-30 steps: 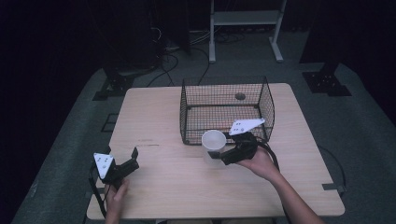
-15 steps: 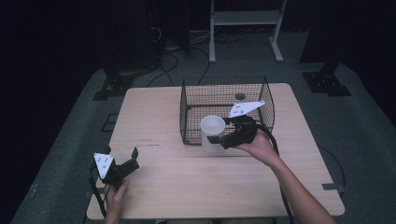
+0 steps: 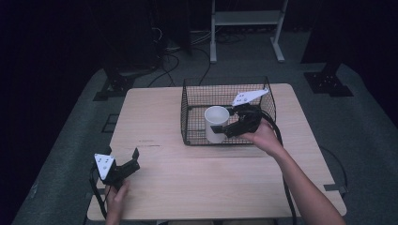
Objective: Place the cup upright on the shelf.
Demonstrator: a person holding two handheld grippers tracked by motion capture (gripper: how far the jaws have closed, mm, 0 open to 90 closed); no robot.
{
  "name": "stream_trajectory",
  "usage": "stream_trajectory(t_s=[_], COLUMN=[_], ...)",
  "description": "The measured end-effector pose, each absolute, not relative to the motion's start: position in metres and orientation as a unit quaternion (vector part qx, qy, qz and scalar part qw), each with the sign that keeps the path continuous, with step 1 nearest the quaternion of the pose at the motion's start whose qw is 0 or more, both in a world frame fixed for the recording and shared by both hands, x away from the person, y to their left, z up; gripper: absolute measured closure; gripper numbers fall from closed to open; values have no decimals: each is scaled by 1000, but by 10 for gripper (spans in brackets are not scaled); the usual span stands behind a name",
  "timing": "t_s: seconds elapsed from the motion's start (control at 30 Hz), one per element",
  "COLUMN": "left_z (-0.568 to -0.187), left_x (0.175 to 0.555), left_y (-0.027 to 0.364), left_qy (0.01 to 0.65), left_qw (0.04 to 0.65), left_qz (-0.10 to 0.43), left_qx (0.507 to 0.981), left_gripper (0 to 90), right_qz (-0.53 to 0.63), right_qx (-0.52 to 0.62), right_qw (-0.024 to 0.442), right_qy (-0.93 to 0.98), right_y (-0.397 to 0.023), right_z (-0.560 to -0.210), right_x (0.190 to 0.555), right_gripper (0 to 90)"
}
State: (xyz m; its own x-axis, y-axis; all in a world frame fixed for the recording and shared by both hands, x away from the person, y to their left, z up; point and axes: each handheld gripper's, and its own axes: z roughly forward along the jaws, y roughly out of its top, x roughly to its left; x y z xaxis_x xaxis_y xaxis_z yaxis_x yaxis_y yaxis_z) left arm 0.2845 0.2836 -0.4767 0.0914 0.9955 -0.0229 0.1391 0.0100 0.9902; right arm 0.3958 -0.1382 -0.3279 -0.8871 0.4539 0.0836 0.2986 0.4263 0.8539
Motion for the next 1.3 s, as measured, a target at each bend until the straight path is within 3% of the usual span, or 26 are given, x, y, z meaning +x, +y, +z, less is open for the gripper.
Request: stream_trajectory(t_s=[1.3], left_z=[-477], left_x=[284], left_y=[284], left_qy=[514], left_qw=[491], left_qz=[436], left_qx=[552], left_gripper=[0], right_qz=[480], right_qx=[243], right_qw=[91], right_qy=[838], right_y=[-137], right_z=[-301], right_x=[451], right_gripper=[200])
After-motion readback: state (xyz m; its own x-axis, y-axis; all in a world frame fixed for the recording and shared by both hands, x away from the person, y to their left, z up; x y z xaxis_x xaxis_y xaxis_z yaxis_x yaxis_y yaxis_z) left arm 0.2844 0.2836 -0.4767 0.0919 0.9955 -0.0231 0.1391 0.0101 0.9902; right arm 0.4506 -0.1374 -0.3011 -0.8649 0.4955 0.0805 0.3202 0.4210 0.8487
